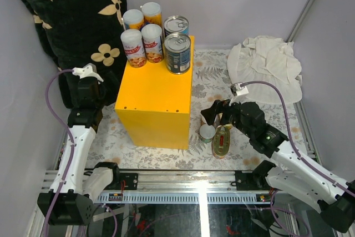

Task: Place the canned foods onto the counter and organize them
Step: Pick up the canned food from the center of the board.

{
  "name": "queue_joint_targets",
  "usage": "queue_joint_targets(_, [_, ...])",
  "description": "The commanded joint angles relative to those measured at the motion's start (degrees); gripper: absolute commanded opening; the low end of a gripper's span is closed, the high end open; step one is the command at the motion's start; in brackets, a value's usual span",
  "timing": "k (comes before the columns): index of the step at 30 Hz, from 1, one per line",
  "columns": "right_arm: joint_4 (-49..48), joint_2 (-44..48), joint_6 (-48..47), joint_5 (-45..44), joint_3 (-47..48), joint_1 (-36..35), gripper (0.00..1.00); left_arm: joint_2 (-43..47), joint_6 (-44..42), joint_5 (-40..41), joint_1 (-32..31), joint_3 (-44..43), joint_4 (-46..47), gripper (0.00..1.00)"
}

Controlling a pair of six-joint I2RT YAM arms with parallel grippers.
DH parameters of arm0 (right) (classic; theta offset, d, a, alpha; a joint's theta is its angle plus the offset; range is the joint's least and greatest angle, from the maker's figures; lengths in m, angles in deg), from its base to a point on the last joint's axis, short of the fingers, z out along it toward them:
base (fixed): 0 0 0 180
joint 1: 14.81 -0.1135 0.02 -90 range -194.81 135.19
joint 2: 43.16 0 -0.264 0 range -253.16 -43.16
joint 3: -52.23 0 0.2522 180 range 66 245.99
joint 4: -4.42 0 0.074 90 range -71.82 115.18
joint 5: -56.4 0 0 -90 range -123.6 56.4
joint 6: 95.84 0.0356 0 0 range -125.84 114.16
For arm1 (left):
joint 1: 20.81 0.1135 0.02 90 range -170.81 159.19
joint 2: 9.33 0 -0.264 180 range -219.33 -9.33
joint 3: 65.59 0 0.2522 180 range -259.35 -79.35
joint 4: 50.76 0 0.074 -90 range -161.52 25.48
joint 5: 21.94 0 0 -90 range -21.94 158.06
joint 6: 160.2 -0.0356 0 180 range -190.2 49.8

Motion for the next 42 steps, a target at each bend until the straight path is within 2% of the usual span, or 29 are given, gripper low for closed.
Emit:
queue_joint_targets(1, [3.93,-1.19,8.88,-7.74,-0.65,0.00,1.00,-1.56,4.09,-5.21,-6.54,1.10,1.36,1.00])
queue_joint_targets(5, [8.63,-5.65,11.37,-9.90,-0.22,0.00,1.00,-3.44,4.94,-1.91,-10.25,0.44,1.65,1.00])
queue_joint_targets(9, [8.81,-9.36,10.49,-12.83,-0.53,0.00,0.99,-4.51,4.83,-0.39,-10.83,-0.50,1.33,1.00])
queue_joint_targets(21, [-3.34,-24.74,4.81,-13.78,1.21,0.00,1.00,-5.12,2.94,3.62,-10.77,-2.75,-1.08,1.00])
queue_joint_targets(27, [-6.17,-31.06,4.07,-15.53,2.52,0.00,0.98,-5.13,0.51,7.11,-10.69,-4.31,-3.54,1.00])
queue_joint_targets(32, [-7.47,-33.86,4.07,-16.58,2.84,0.33,0.88,-5.10,-0.67,9.04,-10.67,-4.85,-4.25,1.00])
queue_joint_targets(39, [-8.11,-31.50,3.07,-15.85,1.54,4.63,0.63,-5.11,-1.42,9.80,-10.05,-5.29,-4.42,1.00])
queue_joint_targets(42, [-7.57,-28.42,1.78,-15.01,1.87,6.14,0.56,-5.17,-1.23,9.15,-9.18,-5.11,-4.01,1.00])
